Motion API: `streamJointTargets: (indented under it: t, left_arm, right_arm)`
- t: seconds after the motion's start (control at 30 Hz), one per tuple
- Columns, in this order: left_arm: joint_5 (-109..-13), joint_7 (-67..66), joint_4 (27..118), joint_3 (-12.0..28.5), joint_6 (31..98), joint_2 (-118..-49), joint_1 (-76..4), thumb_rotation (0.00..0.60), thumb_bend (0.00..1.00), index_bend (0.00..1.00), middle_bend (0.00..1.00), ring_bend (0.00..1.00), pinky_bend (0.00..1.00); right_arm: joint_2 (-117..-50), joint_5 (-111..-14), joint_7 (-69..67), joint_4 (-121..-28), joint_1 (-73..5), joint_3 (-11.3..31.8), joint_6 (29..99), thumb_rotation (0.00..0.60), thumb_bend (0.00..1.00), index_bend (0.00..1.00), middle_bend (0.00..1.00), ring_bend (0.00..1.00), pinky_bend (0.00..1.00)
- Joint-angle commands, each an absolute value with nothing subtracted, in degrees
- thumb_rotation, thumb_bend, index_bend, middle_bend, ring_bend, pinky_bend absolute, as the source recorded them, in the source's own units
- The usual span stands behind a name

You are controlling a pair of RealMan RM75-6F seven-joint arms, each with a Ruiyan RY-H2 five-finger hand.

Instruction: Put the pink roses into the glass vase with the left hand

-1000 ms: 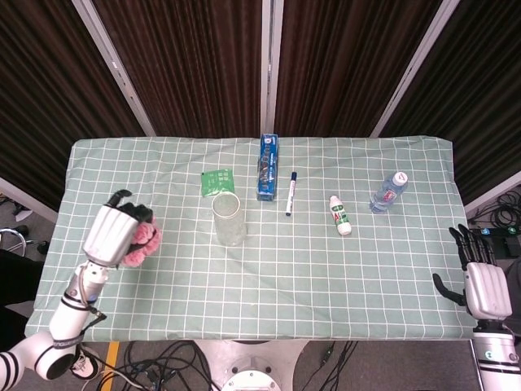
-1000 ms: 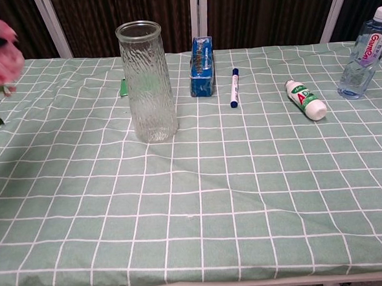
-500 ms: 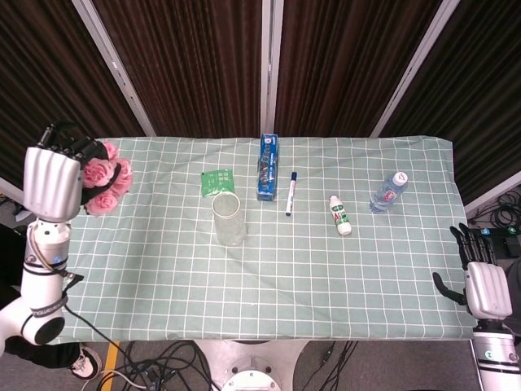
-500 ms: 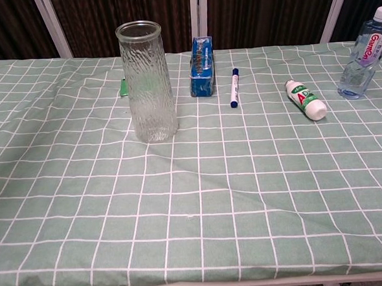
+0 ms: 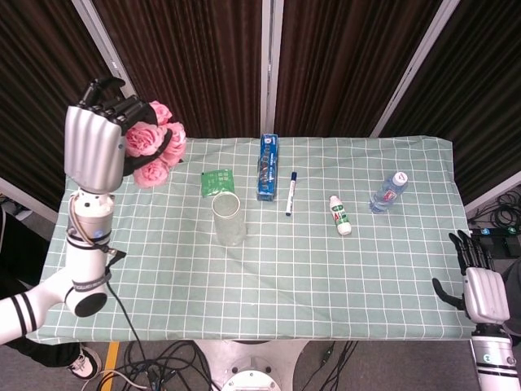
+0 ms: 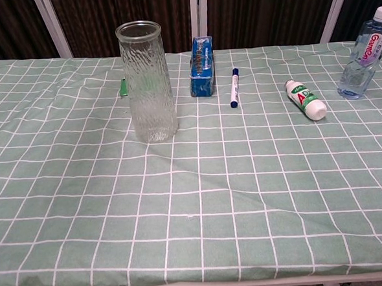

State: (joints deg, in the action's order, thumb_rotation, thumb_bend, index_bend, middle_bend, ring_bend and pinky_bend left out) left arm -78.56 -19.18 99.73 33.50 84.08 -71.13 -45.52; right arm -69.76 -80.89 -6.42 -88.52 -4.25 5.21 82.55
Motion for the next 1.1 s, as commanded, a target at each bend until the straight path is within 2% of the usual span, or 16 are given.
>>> streamJointTargets:
  t: [0.03, 0.5, 0.67, 1.1]
  left_arm:
    - [-76.9, -19.0, 101.9, 35.0, 84.2, -72.4, -47.1, 0.6, 0.26, 0.65, 0.7, 0.75, 0.36]
    - [-69.9, -8.6, 115.0, 37.3, 81.9, -72.3, -47.8, 0.6, 0.26, 0.65, 0.7, 0.75, 0.36]
    - [-64.6, -3.0, 119.4, 37.5, 78.2, -71.5, -47.7, 0.6, 0.26, 0.65, 0.7, 0.75, 0.36]
    - [-59.6, 2.1, 113.8, 36.7, 75.8, -75.6, -50.4, 0.6, 0.26, 0.65, 0.7, 0.75, 0.36]
  right_arm:
    - [-70.5, -80.4, -7.4, -87.4, -4.2, 5.1, 82.0, 0.6, 0.22, 0.0, 0.0, 0.0, 0.0]
    - [-70.8, -80.6, -9.5, -85.7, -3.7, 5.1, 82.1, 0.6, 0.22, 0.0, 0.0, 0.0, 0.0]
    - [-71.1, -80.6, -9.5, -85.5, -3.8, 5.1, 81.7, 0.6, 0.22, 0.0, 0.0, 0.0, 0.0]
    - [-71.1, -79.6, -11.0, -84.0, -3.8, 5.1, 80.3, 0.6, 0.22, 0.0, 0.0, 0.0, 0.0]
